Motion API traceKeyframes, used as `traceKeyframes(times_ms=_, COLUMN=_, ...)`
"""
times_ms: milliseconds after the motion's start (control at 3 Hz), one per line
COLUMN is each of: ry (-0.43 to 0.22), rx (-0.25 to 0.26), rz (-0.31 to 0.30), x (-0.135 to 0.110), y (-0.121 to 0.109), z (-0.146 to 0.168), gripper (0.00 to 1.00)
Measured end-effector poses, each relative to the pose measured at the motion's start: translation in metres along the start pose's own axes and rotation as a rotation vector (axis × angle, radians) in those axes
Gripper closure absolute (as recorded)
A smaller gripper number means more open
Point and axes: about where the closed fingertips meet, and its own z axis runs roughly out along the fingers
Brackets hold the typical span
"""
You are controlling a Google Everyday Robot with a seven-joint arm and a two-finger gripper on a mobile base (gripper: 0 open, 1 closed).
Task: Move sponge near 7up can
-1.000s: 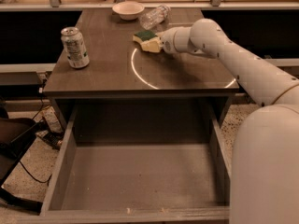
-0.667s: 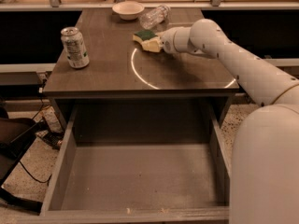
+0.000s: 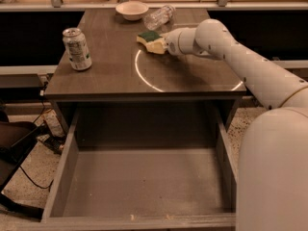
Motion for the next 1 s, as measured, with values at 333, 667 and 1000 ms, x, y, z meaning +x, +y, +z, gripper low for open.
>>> traceKeyframes(times_ms=333, ry=-0.006, rx=0.017, rz=-0.052, x=-0.036, y=-0.006, z=-0.026, gripper=1.0)
traceKeyframes(times_ms=667, ry=-0.031, rx=0.015, rz=-0.106, x=-0.068, y=-0.003, z=-0.059, gripper=1.0)
traceKeyframes(times_ms=1000, ry=-0.061, rx=-0.015, rz=-0.164, x=-0.088, y=0.015, z=-0.098, gripper=1.0)
